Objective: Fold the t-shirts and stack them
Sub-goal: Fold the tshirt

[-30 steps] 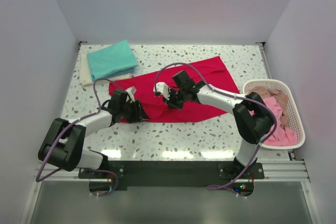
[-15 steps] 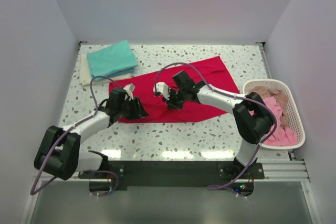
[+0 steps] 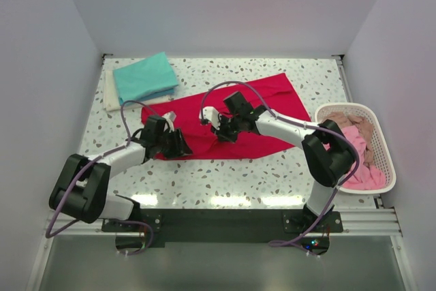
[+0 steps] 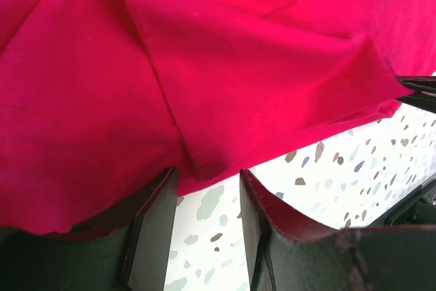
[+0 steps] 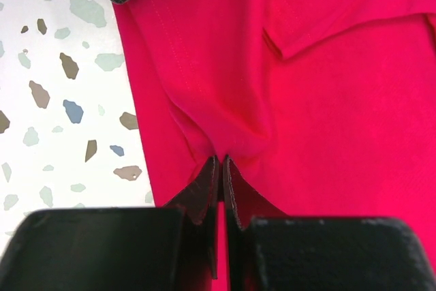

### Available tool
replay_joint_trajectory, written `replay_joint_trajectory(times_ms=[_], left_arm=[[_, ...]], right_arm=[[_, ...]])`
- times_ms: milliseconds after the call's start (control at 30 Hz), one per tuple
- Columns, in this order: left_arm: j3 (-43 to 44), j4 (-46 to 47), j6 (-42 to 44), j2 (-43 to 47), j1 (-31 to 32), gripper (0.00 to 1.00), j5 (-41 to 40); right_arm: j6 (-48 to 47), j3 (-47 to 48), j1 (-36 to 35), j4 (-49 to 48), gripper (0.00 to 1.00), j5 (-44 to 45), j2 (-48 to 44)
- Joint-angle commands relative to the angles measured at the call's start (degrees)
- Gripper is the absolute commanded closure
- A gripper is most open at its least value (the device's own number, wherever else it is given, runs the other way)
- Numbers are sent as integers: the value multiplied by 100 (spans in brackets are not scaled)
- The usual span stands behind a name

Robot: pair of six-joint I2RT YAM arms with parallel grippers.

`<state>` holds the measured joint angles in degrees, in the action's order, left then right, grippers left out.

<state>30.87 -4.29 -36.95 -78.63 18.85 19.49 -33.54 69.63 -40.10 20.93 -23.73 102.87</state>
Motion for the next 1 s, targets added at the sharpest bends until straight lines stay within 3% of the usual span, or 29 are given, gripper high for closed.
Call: replay_joint_trajectory(times_ms=[0, 300, 433, 767, 800, 967], left_arm=[[156, 350, -49, -143, 31, 54, -41], [200, 465, -14, -118, 31, 58, 12], [208, 141, 503, 181, 31, 57, 11], [1087, -827, 3560, 805, 382, 52, -473], [1114, -871, 4390, 840, 382, 52, -385], [1053, -1179, 6487, 1077, 382, 49, -156]], right_arm=[[67, 7, 28, -194, 99, -203, -48], [84, 7, 37, -194, 99, -220, -39], [84, 7, 46, -194, 99, -238, -39], [76, 42, 81, -177, 99, -255, -30], [76, 34, 81, -177, 99, -264, -39], [23, 42, 107, -168, 99, -325, -48]])
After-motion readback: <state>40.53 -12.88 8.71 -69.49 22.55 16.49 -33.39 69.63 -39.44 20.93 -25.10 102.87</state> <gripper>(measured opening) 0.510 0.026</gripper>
